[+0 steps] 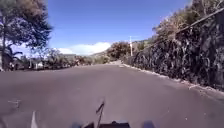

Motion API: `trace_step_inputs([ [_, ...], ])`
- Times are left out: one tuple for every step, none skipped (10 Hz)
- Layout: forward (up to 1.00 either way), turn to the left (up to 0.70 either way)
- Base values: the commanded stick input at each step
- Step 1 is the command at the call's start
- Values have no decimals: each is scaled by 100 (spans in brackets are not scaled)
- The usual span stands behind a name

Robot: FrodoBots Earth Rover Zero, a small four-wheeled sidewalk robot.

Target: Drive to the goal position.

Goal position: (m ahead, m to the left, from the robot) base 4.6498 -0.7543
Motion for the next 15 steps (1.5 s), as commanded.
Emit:
trace_step_inputs([
  [100, -8],
  [100, -13],
  [100, -25],
  [100, -10],
  [100, -6],
  [100, -19],
  [100, -31],
  [100, -38],
  [100, -38],
  [100, -38],
  [100, -38],
  [100, -38],
  [100, -38],
  [100, -38],
  [100, -38],
])
